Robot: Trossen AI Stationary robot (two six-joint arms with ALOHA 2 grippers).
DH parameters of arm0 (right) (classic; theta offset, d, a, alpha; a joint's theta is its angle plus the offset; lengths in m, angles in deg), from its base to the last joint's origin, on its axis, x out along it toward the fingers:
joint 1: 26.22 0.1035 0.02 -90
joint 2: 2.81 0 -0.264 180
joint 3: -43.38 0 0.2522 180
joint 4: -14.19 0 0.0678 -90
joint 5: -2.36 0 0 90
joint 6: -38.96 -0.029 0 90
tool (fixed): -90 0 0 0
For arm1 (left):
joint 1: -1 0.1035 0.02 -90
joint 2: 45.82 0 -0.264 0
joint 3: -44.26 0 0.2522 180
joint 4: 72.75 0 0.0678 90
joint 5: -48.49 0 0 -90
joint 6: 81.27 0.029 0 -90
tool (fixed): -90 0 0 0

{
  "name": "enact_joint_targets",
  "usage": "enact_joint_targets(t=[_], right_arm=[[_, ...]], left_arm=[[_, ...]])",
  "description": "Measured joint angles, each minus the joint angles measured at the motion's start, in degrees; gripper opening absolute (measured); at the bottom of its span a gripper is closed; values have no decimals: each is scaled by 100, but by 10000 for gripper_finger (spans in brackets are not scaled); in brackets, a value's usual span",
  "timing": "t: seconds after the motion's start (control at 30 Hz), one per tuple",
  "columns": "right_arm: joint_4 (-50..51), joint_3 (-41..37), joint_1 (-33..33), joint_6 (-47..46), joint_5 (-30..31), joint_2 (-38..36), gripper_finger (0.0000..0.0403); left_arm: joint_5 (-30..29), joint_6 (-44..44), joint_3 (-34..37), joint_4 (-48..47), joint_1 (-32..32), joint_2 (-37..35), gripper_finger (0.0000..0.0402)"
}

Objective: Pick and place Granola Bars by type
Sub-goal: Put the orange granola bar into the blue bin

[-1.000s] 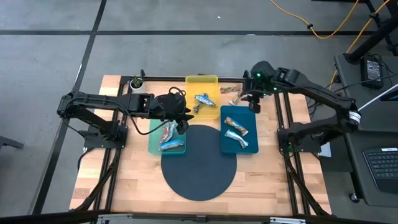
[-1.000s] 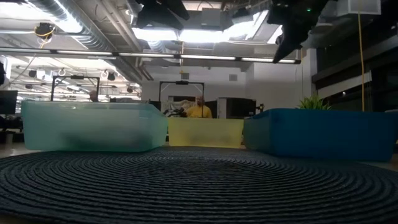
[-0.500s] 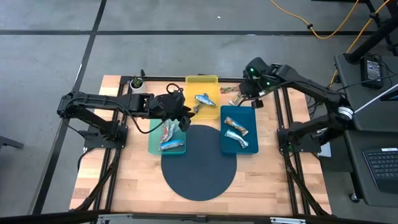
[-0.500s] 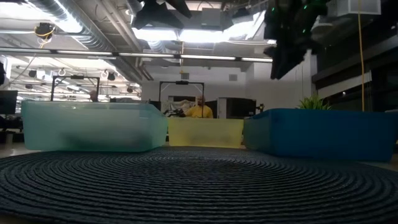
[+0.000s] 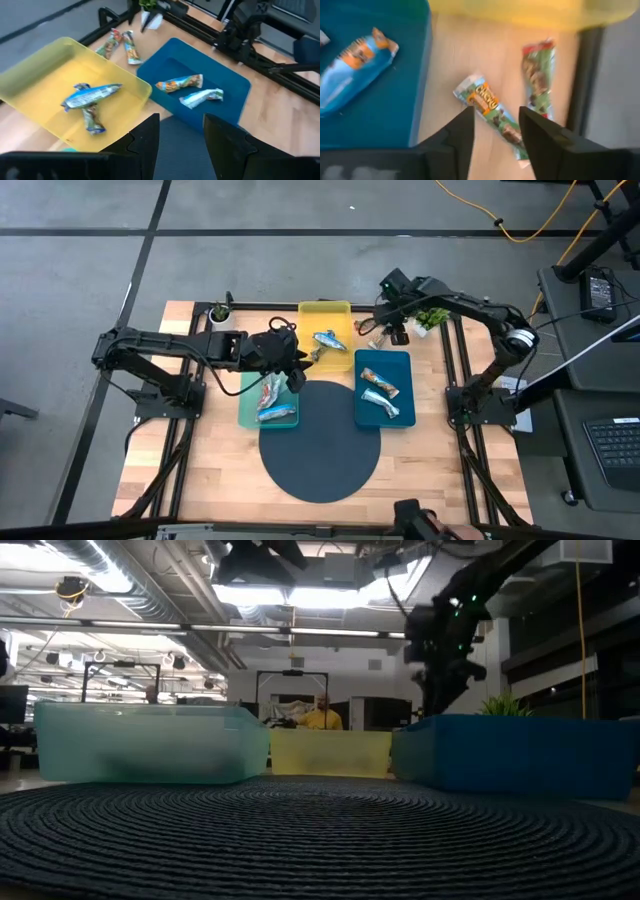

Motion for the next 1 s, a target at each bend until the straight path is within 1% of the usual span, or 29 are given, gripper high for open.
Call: enact_joint_targets(t=[0.13,0.23,0.33,0.43,0.6,0.9,1.0], right_arm=[[-21,0,-133,29,43,430,213],[-28,0,-133,362,476,678,250],[-143,0,-133,595,896,846,266],[-294,0,-163,635,938,937,265],[-507,0,-170,843,935,1047,249],[-273,0,-170,881,749,1287,223],[-273,0,-170,859,555,1367,217]], left_arm=[[-20,208,0,-5,110,0,143],[-10,427,0,-9,197,0,143],[16,462,0,-12,302,0,143],[102,464,0,-16,376,0,143],[192,525,0,-18,451,0,143],[190,569,0,-21,486,0,143],[172,571,0,-21,486,0,143]])
